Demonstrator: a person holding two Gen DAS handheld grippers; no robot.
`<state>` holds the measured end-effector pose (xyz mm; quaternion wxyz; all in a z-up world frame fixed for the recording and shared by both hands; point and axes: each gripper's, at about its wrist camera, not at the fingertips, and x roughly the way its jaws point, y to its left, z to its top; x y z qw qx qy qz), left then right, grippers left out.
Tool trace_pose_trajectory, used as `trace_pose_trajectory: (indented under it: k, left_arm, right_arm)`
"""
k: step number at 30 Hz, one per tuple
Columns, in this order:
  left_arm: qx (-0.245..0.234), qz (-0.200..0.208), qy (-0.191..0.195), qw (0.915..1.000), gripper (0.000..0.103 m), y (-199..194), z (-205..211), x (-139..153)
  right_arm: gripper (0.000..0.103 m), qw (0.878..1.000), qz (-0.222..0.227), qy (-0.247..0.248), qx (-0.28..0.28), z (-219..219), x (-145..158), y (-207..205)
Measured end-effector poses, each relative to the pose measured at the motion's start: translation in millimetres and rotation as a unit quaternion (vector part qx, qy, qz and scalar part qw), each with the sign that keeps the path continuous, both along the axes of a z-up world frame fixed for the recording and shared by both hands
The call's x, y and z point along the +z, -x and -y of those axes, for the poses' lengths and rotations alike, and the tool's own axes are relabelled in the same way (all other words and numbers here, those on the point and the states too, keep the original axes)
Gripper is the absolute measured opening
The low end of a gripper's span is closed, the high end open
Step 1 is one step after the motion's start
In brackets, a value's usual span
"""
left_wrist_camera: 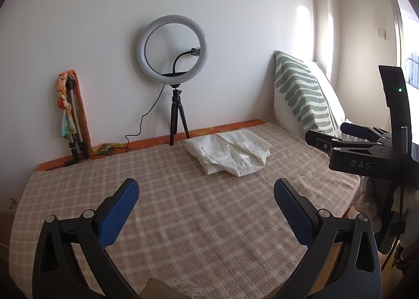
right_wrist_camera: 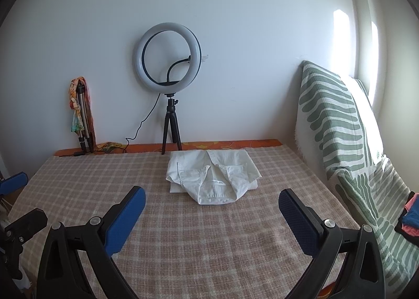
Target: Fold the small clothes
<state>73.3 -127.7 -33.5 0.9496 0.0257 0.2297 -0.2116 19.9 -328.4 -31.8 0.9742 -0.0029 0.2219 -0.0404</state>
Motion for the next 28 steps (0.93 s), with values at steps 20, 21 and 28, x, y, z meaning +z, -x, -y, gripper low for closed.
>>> trace_pose_trajectory:
  k: [20,21,28]
  left_arm:
    - [0.019,-0.004,-0.002,0.9998,0.102,-1,-4,-4]
    - [0.020,-0.004,-0.003,0.9998,0.102,0,-3,-4]
    - [0.022,-0.002,-0.003,0.9997,0.102,1,-6,-5]
  right_arm:
    - [0.103,1.000,-0.010,0.004,0.010,-8,-7,-5]
    - [0.103,1.000,-0.011,0.004,0.010,-8,-7,-6]
    - [0.103,1.000,-0.014,0.004,0.010,-9,-10,-6]
